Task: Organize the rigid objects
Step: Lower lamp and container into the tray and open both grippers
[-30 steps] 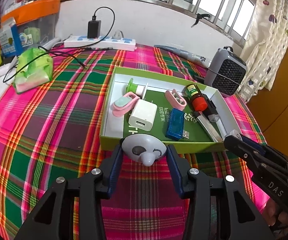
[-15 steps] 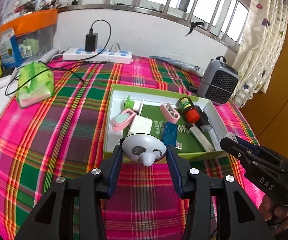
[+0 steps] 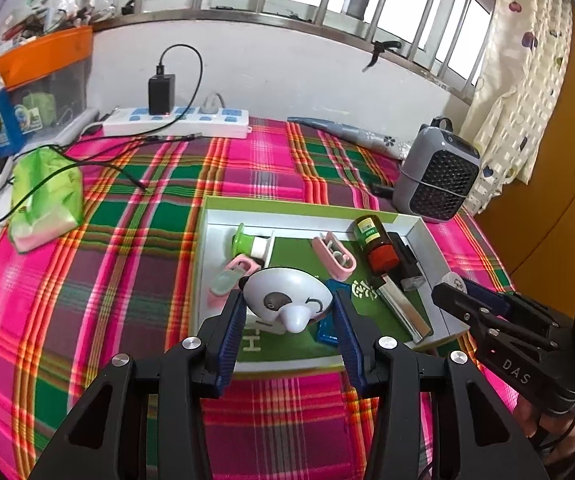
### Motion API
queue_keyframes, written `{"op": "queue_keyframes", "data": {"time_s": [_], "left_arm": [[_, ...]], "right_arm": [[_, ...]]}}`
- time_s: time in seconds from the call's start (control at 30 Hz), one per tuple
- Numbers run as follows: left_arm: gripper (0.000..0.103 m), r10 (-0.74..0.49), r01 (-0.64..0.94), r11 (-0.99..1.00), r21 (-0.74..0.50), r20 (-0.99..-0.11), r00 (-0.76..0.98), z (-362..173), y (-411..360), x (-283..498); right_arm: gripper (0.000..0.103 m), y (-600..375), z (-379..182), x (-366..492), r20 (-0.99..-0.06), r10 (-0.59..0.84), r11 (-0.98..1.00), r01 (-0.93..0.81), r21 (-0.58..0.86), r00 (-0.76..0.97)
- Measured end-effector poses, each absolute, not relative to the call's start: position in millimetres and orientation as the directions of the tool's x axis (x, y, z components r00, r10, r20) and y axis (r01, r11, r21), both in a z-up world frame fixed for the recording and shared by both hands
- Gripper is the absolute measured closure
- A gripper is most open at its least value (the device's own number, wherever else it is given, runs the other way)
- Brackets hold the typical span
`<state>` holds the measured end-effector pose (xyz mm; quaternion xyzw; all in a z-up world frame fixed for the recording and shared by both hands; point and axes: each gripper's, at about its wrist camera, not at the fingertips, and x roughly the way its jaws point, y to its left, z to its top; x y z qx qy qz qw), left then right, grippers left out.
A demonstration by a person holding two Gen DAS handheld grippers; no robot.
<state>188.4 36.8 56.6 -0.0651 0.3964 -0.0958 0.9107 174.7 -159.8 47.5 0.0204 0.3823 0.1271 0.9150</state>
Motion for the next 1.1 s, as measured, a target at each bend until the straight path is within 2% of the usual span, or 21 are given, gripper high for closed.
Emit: {"op": "queue_keyframes", "data": {"time_s": [0.63, 1.1], "left_arm": [[0.06, -0.217, 0.144, 0.976, -0.162, -0.748, 0.627, 36, 20, 215], [0.059, -0.203, 0.16, 0.978, -0.132, -0.764, 0.613, 29, 9, 223]], "right_arm": [[0.074, -158, 30, 204, -0.734, 0.214, 0.973, -0.21, 0.098, 0.644], [0.074, -158, 28, 208, -0.724, 0.214, 0.973, -0.213, 0.095, 0.656]]}}
